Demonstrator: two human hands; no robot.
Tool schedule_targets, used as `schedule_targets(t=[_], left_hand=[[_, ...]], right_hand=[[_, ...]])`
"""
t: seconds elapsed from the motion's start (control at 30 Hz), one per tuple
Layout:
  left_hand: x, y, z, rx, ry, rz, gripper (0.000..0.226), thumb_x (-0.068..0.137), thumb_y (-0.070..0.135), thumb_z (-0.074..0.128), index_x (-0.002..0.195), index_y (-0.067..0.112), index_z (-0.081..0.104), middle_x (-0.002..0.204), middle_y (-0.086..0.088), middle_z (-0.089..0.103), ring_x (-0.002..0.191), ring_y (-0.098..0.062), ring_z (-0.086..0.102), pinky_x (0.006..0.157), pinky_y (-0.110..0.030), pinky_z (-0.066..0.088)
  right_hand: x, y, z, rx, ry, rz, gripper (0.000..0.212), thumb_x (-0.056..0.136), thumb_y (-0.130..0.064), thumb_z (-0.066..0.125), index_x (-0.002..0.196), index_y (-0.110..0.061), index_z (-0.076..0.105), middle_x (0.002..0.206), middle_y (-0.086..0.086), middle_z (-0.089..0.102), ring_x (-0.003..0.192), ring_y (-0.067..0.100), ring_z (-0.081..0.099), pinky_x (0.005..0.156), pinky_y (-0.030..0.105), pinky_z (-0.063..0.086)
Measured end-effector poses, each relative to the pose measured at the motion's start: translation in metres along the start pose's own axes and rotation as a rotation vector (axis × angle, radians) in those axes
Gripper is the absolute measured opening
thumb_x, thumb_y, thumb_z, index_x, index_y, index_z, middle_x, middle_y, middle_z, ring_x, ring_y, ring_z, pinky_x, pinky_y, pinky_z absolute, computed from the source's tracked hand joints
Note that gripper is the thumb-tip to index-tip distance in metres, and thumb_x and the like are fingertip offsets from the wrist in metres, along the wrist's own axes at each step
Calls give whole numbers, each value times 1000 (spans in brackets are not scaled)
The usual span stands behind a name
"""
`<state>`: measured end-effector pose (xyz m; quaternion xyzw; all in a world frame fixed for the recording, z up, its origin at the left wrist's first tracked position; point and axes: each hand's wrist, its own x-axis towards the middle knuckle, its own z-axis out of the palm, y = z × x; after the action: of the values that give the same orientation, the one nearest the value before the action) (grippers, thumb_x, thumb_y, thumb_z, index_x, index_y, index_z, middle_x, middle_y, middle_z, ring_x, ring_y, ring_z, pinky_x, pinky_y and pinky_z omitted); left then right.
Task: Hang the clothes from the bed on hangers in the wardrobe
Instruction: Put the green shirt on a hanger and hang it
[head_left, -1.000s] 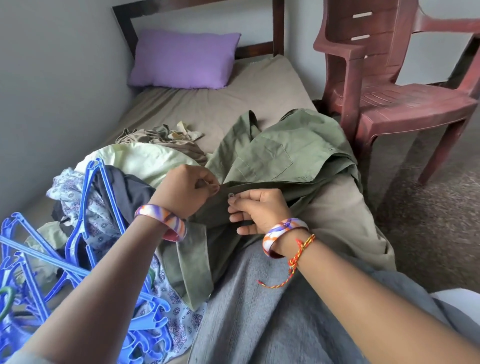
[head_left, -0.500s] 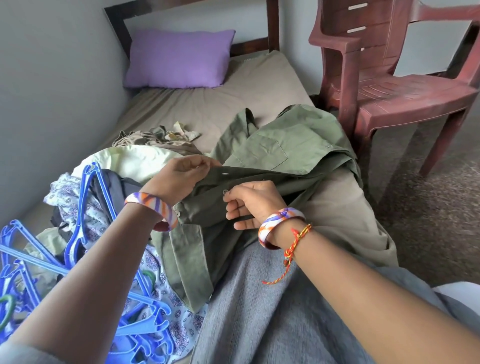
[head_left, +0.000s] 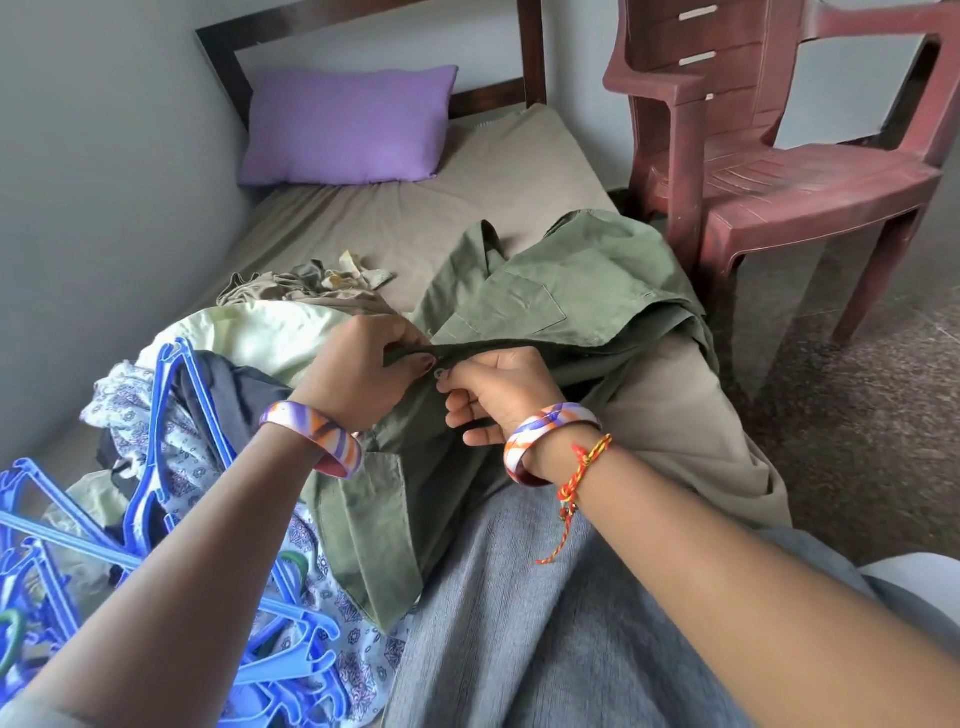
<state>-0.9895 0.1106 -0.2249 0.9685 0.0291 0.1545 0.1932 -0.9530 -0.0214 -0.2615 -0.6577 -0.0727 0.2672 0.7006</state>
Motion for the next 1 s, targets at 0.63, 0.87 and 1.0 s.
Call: schedule_targets(t=[0.63, 0.87, 1.0], left_hand=[[-12, -7, 9, -452, -111, -345, 29, 74, 8, 75, 61, 34, 74, 63, 5, 71, 65, -8, 62, 70, -23, 55], [-25, 7, 23, -102, 114, -193, 11, 72, 12, 76, 75, 21, 72, 70, 3, 69, 62, -6, 62, 64, -18, 48], [-34, 11, 28, -62, 199, -184, 10, 72, 8, 75, 76, 17, 73, 70, 4, 66, 67, -17, 64, 68, -27, 51]], right_hand=[[10, 22, -1, -423, 106, -348, 22, 86, -9, 58, 63, -9, 60, 73, 16, 67, 74, 34, 62, 65, 47, 56], [8, 35, 1, -38, 22, -170, 25, 87, -20, 65, 69, -4, 59, 74, 9, 60, 72, 14, 56, 44, 24, 52], [8, 38, 0, 141, -5, -67, 26, 89, -13, 63, 64, -12, 55, 65, 1, 60, 61, 4, 58, 45, 22, 50]])
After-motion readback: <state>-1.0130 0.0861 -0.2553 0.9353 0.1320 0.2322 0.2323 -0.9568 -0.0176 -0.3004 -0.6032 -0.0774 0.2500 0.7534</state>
